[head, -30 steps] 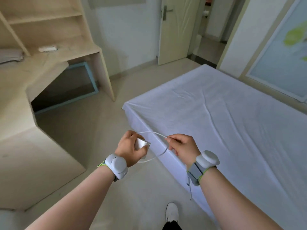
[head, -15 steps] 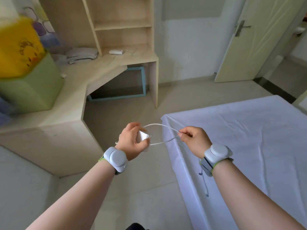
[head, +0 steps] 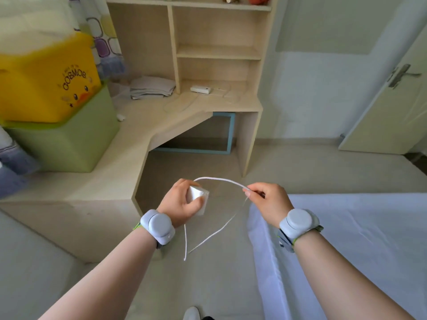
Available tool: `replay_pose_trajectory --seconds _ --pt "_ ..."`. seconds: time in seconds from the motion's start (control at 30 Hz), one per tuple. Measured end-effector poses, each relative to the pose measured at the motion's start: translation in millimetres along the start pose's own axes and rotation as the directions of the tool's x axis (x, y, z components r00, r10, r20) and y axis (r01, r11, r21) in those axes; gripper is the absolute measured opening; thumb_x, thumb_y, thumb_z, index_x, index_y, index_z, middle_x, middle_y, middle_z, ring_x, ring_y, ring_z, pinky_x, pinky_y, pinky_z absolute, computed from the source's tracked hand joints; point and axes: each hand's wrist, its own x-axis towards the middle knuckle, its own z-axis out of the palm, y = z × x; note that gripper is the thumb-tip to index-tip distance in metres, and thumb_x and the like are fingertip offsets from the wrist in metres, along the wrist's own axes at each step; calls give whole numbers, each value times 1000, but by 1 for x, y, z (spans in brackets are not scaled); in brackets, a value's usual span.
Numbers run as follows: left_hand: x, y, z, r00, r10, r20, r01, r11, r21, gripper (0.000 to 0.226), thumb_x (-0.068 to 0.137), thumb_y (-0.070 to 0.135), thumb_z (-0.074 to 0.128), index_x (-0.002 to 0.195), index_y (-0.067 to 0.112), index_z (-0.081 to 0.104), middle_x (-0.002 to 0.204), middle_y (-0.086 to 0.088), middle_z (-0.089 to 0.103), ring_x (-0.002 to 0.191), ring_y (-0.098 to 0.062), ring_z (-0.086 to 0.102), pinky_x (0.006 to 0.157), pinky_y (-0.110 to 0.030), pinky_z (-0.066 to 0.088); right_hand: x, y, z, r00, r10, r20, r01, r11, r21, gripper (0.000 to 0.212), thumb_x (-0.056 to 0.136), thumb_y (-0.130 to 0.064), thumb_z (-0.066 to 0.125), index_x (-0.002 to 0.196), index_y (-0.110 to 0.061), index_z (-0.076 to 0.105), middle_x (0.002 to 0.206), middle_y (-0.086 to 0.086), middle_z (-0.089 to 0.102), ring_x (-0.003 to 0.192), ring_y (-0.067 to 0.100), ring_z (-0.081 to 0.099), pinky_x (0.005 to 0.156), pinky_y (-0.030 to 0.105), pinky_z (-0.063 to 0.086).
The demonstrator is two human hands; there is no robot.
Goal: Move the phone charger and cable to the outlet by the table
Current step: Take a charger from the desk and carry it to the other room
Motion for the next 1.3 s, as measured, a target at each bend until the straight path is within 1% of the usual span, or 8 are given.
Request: replay_pose_trajectory --seconds 0.1,0.27,0.43,0.7,0.93,1.07,1.17,1.3 --pt "52 -10 -5 996 63 65 -63 998 6 54 62 59 40 101 25 53 106 4 50 91 -11 50 72 -7 35 47 -5 4 998 17 -59 -14 999 50 16 86 -23 60 76 -13 69 59 6 60 63 29 57 65 36 48" --pt "117 -5 12 969 168 183 -170 985 -4 62 67 56 43 114 17 53 110 8 42 88 0 45 74 -3 33 103 -4 15 1000 23 0 -23 996 91 19 87 -24 59 75 -12 67 58 10 55 52 7 45 60 28 40" --pt "196 -17 27 989 70 128 -63 997 -53 51 71 52 45 109 20 53 103 -1 49 84 -12 51 67 -10 38 181 30 -3 990 75 -120 -80 996 -30 11 84 -22 62 76 -17 69 56 -5 55 58 16 47 62 31 42" --pt "349 -17 53 990 -29 137 35 998 -46 37 72 44 49 105 26 48 108 -5 54 89 -15 54 70 -16 41 330 80 -59 996 -18 -90 9 995 -96 5 79 -17 68 79 -12 71 78 -1 62 84 25 61 77 33 47" --pt "465 9 63 997 16 71 -6 990 -140 43 75 43 48 111 20 50 105 -3 57 84 -3 54 64 -12 38 450 91 -108 994 -18 -107 -11 966 -260 15 88 -30 54 83 -17 59 82 9 69 82 33 60 75 42 49" --pt "533 10 70 997 19 77 -4 983 -184 44 75 43 47 113 20 50 106 -3 56 85 -3 54 65 -10 38 508 104 -120 987 32 -157 -53 990 -133 12 89 -29 54 78 -22 53 64 0 59 64 24 54 66 36 47" --pt "584 11 79 995 14 102 14 961 -276 47 75 43 46 115 19 50 105 0 56 88 -3 54 69 -12 40 545 112 -131 971 113 -209 -49 955 293 11 88 -11 58 80 -17 62 57 -4 59 52 8 51 60 28 45" --pt "676 12 105 964 116 238 -23 932 -362 47 74 45 49 112 18 52 105 -2 58 90 -10 55 75 -15 43 609 122 -157 923 291 -250 71 512 856 13 86 -2 55 85 -12 64 60 -1 70 58 8 63 62 20 54"
